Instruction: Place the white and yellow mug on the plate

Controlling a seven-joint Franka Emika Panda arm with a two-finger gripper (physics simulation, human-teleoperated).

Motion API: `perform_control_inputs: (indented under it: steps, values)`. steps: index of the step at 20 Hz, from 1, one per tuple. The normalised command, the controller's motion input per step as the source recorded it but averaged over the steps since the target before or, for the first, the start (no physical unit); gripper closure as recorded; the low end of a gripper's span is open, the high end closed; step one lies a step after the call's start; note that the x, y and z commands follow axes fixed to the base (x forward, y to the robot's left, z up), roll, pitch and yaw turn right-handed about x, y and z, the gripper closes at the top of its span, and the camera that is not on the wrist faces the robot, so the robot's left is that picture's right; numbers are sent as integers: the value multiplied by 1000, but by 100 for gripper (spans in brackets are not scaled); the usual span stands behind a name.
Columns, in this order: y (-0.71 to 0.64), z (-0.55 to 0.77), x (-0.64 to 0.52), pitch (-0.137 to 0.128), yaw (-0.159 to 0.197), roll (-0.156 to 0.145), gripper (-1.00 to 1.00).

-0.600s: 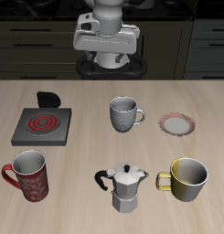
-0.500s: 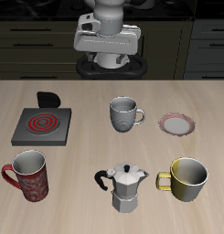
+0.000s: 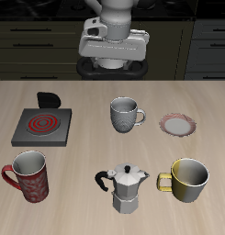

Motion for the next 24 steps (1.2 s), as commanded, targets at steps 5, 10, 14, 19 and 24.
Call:
perform_control_inputs:
  steps: [5,10,14,19,24]
  values:
    - [271,-50,360,15,-19,-17,-100]
    - [449,-73,402,-1,23,3,-100]
    - [351,32,295,-21,-32,-21,-100]
    - [455,92,267,-39,-5,-16,-100]
    - [477,61,289,-21,10,-16,-100]
